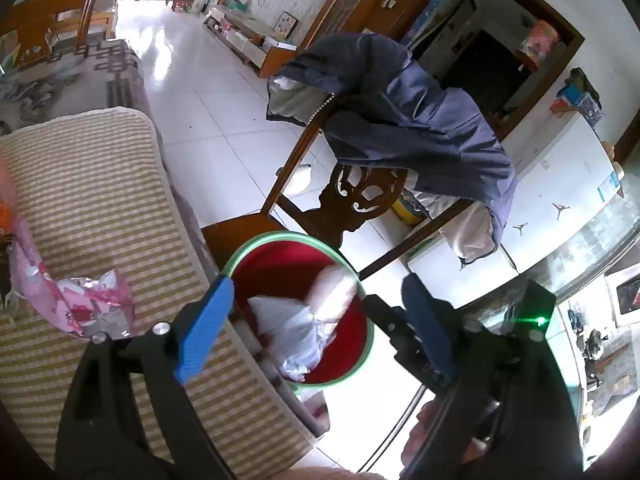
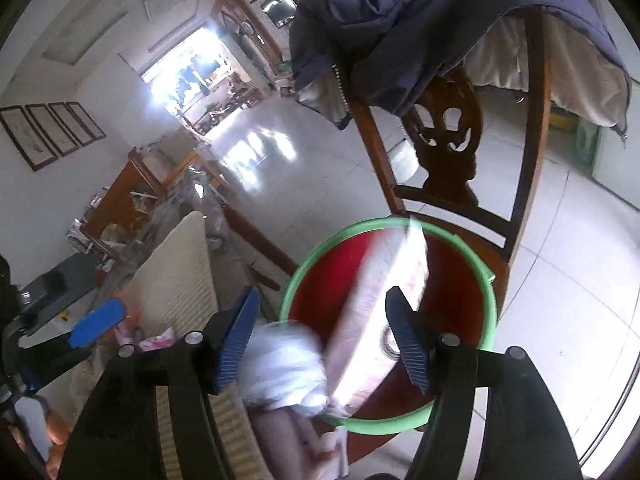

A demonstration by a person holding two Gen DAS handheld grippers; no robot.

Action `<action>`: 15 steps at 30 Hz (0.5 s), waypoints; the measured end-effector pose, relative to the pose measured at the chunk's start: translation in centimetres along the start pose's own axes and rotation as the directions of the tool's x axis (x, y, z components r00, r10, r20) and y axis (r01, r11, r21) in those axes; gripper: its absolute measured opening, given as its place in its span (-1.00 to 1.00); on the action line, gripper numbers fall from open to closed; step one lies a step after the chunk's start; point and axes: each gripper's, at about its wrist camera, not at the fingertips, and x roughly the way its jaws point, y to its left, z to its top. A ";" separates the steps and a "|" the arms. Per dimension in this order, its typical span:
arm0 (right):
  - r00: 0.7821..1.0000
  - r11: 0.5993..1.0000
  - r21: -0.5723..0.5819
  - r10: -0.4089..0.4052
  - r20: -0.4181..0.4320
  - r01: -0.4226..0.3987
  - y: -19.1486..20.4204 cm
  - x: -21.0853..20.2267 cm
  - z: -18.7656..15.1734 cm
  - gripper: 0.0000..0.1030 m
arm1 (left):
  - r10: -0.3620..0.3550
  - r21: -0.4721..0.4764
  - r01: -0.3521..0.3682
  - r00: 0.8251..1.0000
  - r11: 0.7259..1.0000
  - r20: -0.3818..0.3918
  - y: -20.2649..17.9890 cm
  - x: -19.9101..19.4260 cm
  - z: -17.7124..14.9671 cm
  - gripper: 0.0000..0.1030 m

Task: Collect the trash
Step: 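Carry both items over the red bin and open both grippers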

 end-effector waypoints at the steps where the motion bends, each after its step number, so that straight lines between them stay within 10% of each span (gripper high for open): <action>1: 1.000 1.000 0.003 0.003 0.000 -0.003 0.0 -0.1 0.0 0.25 | 0.010 0.001 -0.010 1.000 1.000 0.004 0.1 -0.3 -0.1 0.64; 8: 0.999 0.999 -0.035 0.041 0.020 -0.040 2.3 -1.2 0.6 0.25 | 0.101 -0.050 -0.097 0.991 0.994 0.086 2.7 -5.3 -1.4 0.64; 15: 0.987 0.977 -0.143 0.163 0.007 -0.161 8.8 -3.4 0.0 0.29 | 0.307 -0.144 -0.283 0.934 0.948 0.181 7.5 -14.4 -5.7 0.64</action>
